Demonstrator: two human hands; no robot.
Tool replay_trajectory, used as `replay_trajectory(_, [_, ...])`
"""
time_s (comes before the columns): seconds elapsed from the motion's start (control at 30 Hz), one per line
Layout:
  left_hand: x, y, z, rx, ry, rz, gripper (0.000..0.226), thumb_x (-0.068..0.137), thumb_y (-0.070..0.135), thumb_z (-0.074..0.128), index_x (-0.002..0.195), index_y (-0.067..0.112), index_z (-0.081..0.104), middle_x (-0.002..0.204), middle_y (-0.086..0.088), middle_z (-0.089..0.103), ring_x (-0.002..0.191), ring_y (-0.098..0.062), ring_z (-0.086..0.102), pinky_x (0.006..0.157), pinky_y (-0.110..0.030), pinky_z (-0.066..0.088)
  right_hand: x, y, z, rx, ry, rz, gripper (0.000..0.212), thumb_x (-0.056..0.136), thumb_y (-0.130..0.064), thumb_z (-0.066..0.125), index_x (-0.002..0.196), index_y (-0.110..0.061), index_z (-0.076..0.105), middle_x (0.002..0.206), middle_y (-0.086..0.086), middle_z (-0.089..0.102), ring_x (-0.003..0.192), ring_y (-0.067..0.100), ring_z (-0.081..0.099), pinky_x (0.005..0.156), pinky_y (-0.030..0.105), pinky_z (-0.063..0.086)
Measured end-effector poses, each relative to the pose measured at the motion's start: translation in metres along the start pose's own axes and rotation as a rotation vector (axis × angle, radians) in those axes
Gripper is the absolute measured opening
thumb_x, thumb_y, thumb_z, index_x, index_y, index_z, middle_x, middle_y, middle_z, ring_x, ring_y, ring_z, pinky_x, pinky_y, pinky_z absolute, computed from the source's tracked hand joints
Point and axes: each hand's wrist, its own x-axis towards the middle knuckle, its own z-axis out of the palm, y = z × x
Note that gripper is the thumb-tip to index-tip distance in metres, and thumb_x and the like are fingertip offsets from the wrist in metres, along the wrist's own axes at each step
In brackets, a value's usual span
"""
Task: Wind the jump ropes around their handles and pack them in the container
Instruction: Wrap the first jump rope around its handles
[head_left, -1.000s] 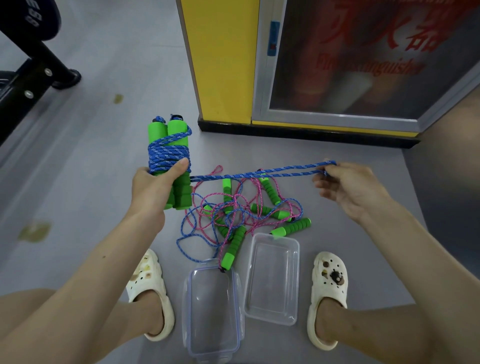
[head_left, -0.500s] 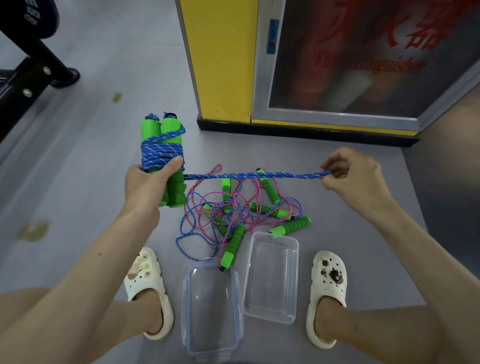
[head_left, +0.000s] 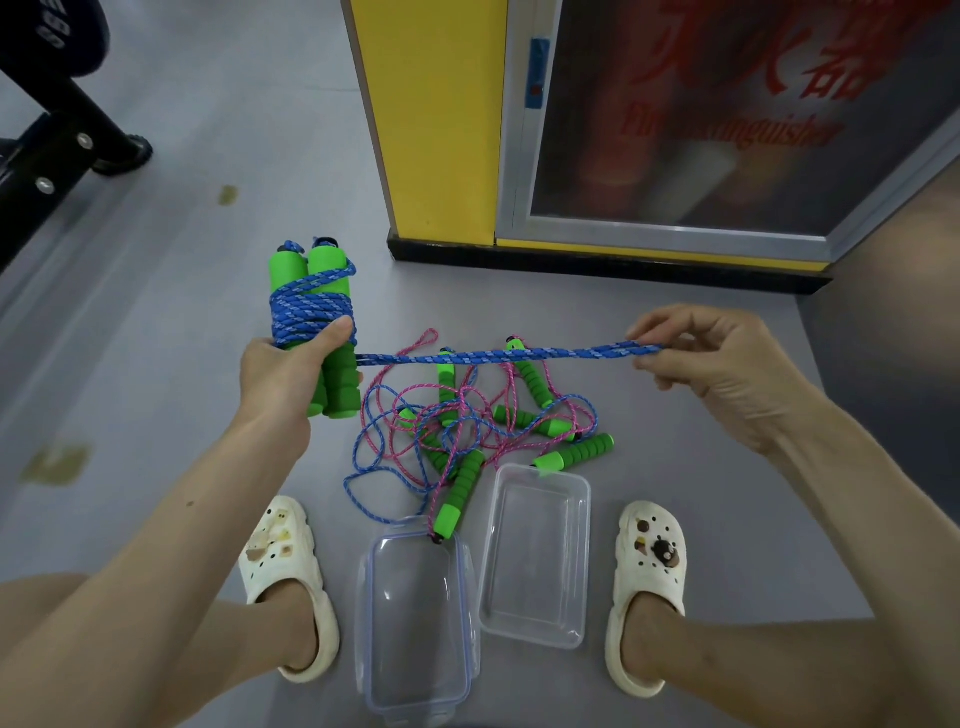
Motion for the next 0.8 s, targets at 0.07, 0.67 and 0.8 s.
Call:
replay_trajectory(0.07, [0.000,-0.003,0.002,0.024,-0.008,-0.018,0.060,0.069,0.037,0.084,0.114,0.007,0.058,0.100,-0.013,0.071,0.082,-0.030,0.072,0.071,-0.046,0.059,-0.002,-0.001,0.001,0.203,-0.013,0.039,0.013,0.061,0.001,0.068,0.064,-0.011,0.068,0.087,0.002,0.070,0.067,0.010,0.064,0.055,0.017,0.050])
replay_trajectory(0.67, [-0.001,0.001,0.011,0.000,0.012,0.061,0.050,0.075,0.030,0.080,0.109,0.014,0.048,0.092,-0.008,0.069,0.073,-0.027,0.070,0.060,-0.036,0.056,0.000,0.008,-0.008,-0.154,-0.042,0.209,0.020,0.075,0.004,0.068,0.086,-0.013,0.070,0.080,-0.002,0.071,0.073,0.002,0.064,0.067,0.009,0.050])
replay_trajectory(0.8, [0.003,-0.004,0.011,0.027,0.014,0.057,0.049,0.069,0.036,0.084,0.099,0.020,0.049,0.104,-0.011,0.068,0.089,-0.033,0.069,0.081,-0.052,0.056,0.005,0.017,-0.004,-0.242,0.179,0.160,0.009,0.079,-0.009,0.072,0.078,-0.017,0.069,0.069,-0.002,0.065,0.061,0.003,0.058,0.058,0.009,0.048])
